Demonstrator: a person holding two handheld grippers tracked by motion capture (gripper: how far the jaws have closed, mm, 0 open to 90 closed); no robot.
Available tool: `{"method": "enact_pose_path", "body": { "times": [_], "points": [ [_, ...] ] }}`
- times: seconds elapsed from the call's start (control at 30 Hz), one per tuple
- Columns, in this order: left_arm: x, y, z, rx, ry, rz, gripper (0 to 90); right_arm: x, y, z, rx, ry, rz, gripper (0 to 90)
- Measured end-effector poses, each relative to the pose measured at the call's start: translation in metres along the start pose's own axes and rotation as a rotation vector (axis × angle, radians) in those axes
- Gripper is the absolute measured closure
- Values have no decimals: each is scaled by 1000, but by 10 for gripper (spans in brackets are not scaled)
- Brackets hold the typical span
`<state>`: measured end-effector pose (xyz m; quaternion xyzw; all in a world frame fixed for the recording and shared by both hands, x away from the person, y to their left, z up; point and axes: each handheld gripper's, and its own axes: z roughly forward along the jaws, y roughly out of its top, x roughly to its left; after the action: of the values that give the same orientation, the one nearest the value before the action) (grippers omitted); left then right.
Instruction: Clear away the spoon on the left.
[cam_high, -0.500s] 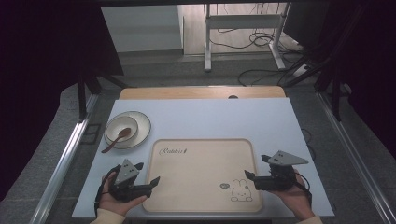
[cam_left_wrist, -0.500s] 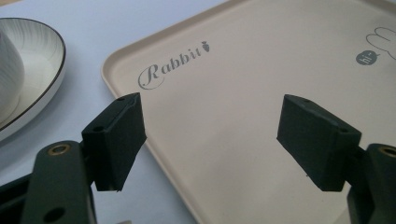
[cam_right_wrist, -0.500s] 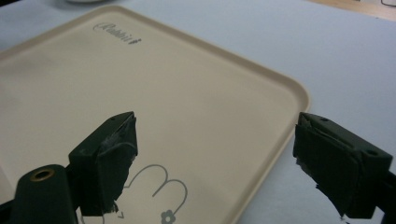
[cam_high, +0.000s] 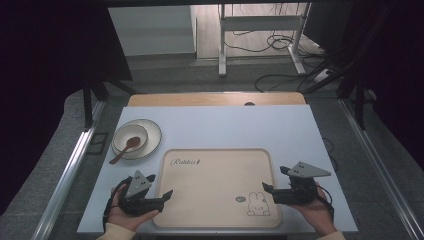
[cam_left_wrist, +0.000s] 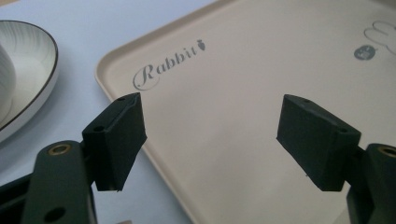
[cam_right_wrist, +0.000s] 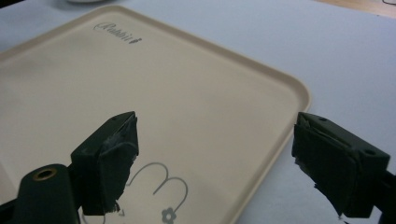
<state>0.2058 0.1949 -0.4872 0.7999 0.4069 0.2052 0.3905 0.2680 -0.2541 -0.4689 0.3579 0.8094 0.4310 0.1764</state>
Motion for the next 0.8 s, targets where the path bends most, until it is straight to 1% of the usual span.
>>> {"method": "enact_pose_path", "body": {
  "times": [0.13, 0.33, 0.6, 0.8],
  "points": [
    [-2, 1, -2, -14, -6, 0, 235, 3, -2, 0, 8, -4, -5, 150],
    [-2, 2, -1, -10, -14, 8, 235, 5, -1, 0, -1, -3, -6, 154],
    [0, 3, -2, -23, -9, -8, 240, 4, -2, 0, -2, 0, -8, 155],
    [1, 5, -8, -40, -12, -13, 251, 6, -1, -1, -2, -3, -12, 156]
  ]
}}
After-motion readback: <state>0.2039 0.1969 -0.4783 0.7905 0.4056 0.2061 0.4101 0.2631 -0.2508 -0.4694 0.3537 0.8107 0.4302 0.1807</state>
